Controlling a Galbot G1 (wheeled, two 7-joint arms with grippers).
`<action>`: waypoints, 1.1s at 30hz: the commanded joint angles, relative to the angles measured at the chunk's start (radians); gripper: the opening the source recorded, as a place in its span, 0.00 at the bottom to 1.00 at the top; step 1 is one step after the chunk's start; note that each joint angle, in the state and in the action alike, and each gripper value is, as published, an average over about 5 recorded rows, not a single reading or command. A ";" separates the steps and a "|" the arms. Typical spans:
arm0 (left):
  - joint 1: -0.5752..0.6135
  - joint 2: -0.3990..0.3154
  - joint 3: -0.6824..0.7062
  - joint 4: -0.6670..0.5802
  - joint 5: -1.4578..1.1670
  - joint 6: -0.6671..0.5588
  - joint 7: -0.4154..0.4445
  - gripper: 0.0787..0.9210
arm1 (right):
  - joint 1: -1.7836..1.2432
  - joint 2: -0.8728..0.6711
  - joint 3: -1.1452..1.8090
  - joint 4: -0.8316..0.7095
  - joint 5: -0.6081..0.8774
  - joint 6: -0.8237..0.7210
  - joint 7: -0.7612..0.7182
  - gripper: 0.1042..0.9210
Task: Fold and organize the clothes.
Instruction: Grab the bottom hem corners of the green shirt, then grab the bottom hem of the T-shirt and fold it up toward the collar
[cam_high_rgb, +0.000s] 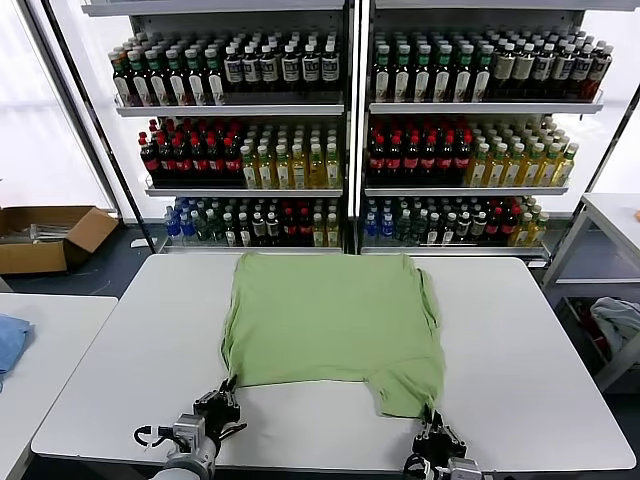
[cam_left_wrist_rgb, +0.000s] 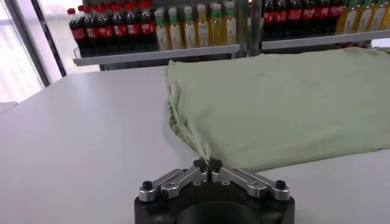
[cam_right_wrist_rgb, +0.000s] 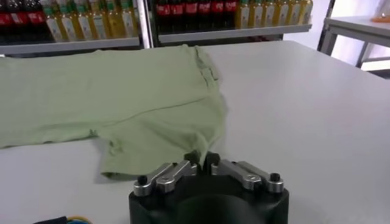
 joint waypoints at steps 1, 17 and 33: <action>-0.013 -0.006 -0.001 -0.077 -0.029 -0.098 -0.014 0.01 | 0.000 -0.009 0.027 0.083 -0.062 0.095 -0.041 0.01; -0.320 0.053 0.036 0.132 -0.162 -0.183 -0.077 0.01 | 0.450 -0.055 0.053 -0.153 -0.126 0.101 -0.111 0.01; -0.577 0.056 0.098 0.462 -0.212 -0.179 -0.089 0.01 | 0.828 -0.051 -0.048 -0.515 -0.081 0.045 -0.159 0.01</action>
